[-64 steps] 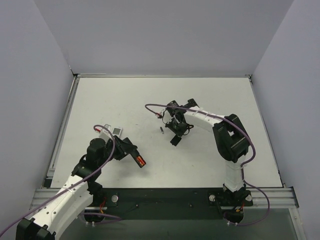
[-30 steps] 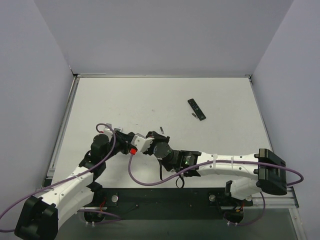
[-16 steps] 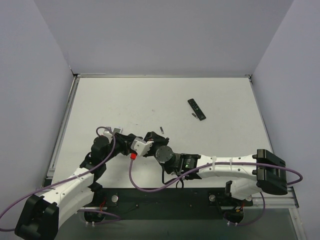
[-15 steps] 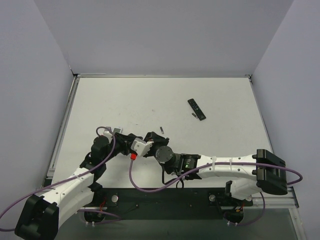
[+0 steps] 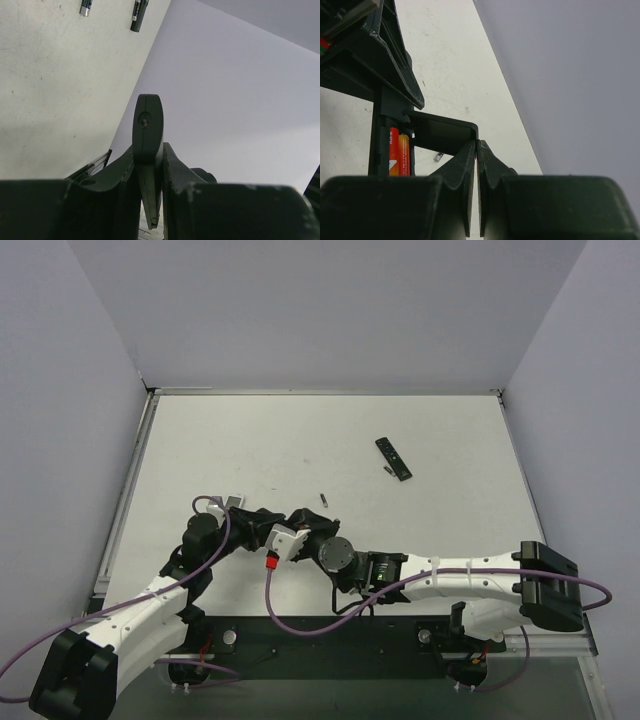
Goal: Load the batteries into the remote control
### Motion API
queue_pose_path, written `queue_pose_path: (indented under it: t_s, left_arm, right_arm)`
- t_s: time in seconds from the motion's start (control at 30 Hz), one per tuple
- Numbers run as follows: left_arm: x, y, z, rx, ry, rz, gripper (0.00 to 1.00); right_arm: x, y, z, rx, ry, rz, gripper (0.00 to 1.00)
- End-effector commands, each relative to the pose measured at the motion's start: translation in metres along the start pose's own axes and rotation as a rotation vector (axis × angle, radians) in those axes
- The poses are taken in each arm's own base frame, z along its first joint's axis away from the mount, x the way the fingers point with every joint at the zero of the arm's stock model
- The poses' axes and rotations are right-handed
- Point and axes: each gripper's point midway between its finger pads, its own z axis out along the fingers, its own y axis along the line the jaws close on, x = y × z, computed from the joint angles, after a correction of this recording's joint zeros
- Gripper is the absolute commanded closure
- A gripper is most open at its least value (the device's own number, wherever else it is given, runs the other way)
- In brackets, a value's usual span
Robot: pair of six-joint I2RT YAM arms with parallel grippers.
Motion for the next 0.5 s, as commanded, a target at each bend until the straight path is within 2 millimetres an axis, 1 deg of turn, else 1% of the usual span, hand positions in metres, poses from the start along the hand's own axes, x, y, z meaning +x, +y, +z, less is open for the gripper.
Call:
queue_pose_path:
  t_s: [0.0,0.07,0.13,0.33,0.47]
  left_arm:
    - [0.005,-0.033,-0.004,0.119,0.011,-0.002,1.00]
    - [0.005,-0.034,-0.004,0.123,0.009,-0.006,1.00]
    - [0.005,-0.035,-0.004,0.126,0.009,-0.009,1.00]
    - [0.003,-0.036,-0.004,0.129,0.004,-0.022,1.00]
    - [0.002,-0.038,-0.004,0.138,-0.003,-0.030,1.00]
  right_arm:
    - [-0.016,-0.001,-0.009,-0.021,-0.084,0.021,1.00]
    - [-0.018,0.004,-0.012,-0.051,-0.102,0.004,1.00]
    - [-0.016,0.010,-0.014,-0.071,-0.103,-0.016,1.00]
    - [-0.011,0.021,-0.022,-0.119,-0.097,-0.082,1.00]
    - [-0.011,0.028,-0.025,-0.145,-0.091,-0.123,1.00]
